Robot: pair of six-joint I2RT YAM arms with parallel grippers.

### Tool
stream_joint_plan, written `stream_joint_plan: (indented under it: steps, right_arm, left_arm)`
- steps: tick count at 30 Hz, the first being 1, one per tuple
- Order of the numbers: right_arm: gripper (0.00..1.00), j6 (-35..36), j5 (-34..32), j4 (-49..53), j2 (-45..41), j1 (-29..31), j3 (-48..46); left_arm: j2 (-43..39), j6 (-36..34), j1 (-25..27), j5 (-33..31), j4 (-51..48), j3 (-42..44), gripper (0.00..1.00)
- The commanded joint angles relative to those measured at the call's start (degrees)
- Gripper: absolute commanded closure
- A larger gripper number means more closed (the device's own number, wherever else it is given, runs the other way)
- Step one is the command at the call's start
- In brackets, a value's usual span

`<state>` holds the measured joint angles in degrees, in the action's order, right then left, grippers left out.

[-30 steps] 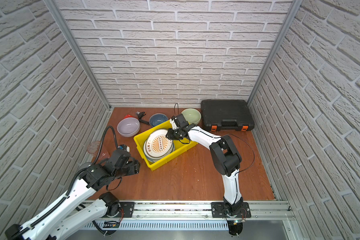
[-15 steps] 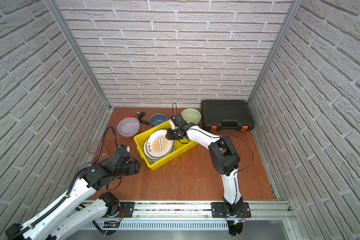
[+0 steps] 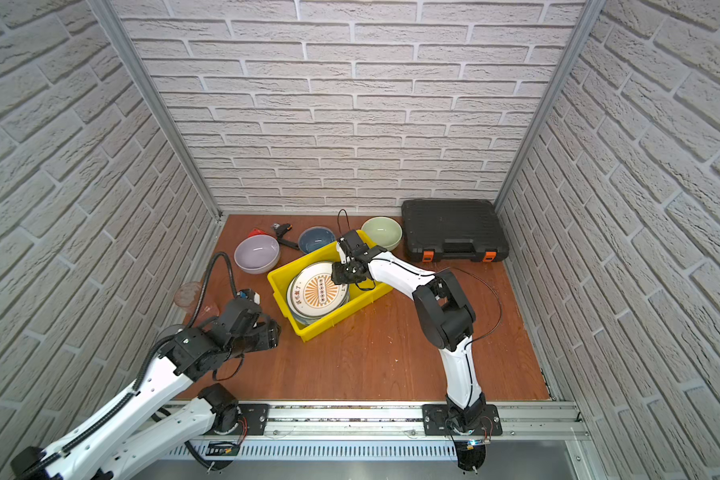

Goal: Place the mixed dishes into the plastic bin
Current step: 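Lower the sunburst plate onto the cloud-motif plate stack and open the right gripper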

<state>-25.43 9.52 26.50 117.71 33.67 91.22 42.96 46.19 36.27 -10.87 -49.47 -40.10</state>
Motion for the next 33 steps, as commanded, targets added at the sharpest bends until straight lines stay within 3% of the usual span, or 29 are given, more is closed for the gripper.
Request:
stream_joint_plan:
  steps: [1,33]
  right_arm:
    - [0.52,1.5,-0.9,-0.1,0.0,0.8,2.0]
    - [0.48,3.3,-3.2,0.7,0.7,1.2,1.2]
  left_arm:
    - [0.4,-0.5,-0.4,-0.4,0.5,-0.3,0.24]
    - [1.7,0.1,-0.4,0.4,2.0,-0.2,0.24]
